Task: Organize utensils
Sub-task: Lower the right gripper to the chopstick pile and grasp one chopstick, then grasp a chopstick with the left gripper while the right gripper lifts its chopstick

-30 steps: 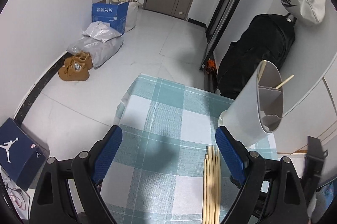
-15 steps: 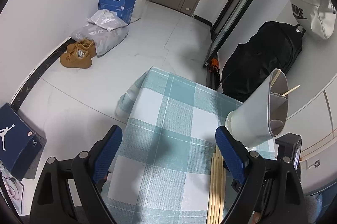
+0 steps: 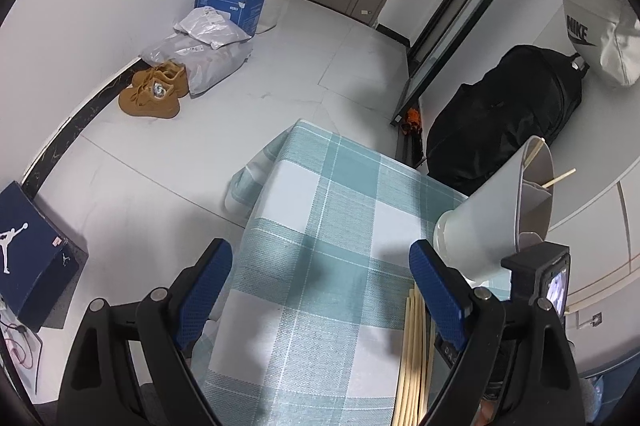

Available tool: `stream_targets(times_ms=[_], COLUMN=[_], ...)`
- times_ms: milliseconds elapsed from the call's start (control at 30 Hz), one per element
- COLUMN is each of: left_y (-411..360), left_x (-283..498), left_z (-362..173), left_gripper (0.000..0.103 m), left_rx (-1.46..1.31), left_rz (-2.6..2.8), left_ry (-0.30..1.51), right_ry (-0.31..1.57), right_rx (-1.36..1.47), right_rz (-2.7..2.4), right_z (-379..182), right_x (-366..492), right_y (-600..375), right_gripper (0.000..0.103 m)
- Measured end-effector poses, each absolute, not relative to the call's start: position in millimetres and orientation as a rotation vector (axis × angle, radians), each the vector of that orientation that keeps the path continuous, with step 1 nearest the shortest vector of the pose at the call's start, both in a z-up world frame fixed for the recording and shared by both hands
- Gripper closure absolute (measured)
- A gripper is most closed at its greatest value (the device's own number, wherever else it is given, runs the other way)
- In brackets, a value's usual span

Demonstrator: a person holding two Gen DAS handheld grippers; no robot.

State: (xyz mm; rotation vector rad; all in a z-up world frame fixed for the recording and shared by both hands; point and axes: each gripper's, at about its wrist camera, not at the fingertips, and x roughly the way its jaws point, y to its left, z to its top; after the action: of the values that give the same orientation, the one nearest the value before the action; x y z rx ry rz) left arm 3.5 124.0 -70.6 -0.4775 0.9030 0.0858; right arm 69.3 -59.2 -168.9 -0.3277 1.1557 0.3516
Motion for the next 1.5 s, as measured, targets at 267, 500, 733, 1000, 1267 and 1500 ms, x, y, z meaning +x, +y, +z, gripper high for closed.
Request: stream_targets(times_ms=[267, 500, 733, 1000, 1267, 1500], left_y=[128.2, 126.3, 83.3, 39.9, 31.5, 23.7], left_x=[3.9, 4.6, 10.5, 9.5, 14.3, 14.7], left_z=[-72.5, -88.6, -107.8, -125.4, -140.0, -139.8], left_gripper=[0.016, 0.016, 0.016, 0.016, 0.016, 0.015], left_rx=[-0.484, -0.456, -0.339, -0.184, -0.115, -0.058], left_rz=[0.102, 0.116, 0.005, -0.06, -0.02, -0.007], left_ry=[0.906, 0.959, 1.08, 1.18, 1.239, 1.214], right_ry=[1.12, 1.068, 0.963, 0.953, 0.934, 0.886], right_rx=[-0.315, -0.219, -0.045, 0.268, 0.386, 0.38], right_rz=[0.339, 0.383, 0.453, 0.49, 0.503, 0.523], right_z=[-169.2, -161.4, -117.1, -93.2, -90.9, -87.6], right_x=[72.9, 66.9, 44.2, 37.9, 29.1, 27.3], right_y=[-54.8, -60.9, -99.4, -163.9, -196.0, -203.5], right_gripper=[0.098, 0.099, 0.099, 0.099, 0.099, 0.099])
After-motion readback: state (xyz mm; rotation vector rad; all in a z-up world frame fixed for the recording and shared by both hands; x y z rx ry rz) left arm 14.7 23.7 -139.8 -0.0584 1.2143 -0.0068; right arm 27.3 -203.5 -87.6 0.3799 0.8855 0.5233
